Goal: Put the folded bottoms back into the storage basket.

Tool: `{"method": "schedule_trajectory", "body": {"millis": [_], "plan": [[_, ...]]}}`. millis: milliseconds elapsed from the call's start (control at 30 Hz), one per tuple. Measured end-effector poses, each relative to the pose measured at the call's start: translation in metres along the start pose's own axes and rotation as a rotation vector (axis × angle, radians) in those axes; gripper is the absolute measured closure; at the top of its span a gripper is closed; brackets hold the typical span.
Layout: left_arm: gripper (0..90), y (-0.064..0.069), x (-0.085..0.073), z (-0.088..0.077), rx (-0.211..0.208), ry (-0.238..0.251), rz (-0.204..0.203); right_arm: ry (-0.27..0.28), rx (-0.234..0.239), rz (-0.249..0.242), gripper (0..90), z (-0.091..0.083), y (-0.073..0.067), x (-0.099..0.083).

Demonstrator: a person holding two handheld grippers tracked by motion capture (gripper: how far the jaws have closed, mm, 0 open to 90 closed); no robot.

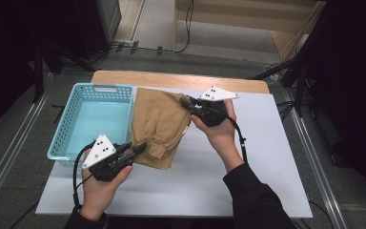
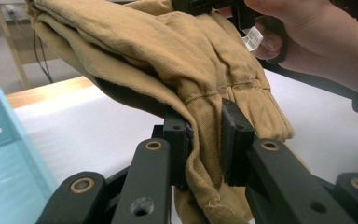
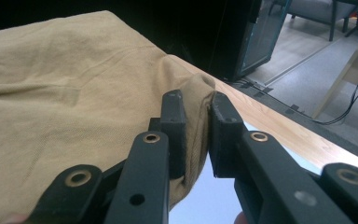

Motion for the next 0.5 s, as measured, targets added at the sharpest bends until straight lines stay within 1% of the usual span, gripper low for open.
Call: {"method": "schedule_trajectory", "body": {"millis": [200,267,433,500], "plan": [[75.4,-0.010,0.003,-0.007,0.025,0.006,-0.001,0.003,0.009,-0.012,76.7,0.013,-0.005,0.005],[75.4,-0.012,0.004,-0.009,0.033,0.004,0.000,0.001,0.011,-0.007,76.7,0.018,-0.007,0.006],[75.4,-0.020,0.006,-0.014,0.047,0.008,-0.002,0.001,0.022,-0.017,76.7,0.029,-0.011,0.009],[75.4,-0.024,0.007,-0.016,0.048,0.007,-0.010,0.003,0.026,-0.022,76.7,0.034,-0.013,0.011]]}}
Point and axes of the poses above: each handheld gripper's, and its own axes: z roughly forward along the jaws, x roughly out of its top, y roughly to its right, the point moved 2 cm from there along z, roughly forward along the jaws, and after that the axes turned 15 degrees about y, right-handed, at the moved point
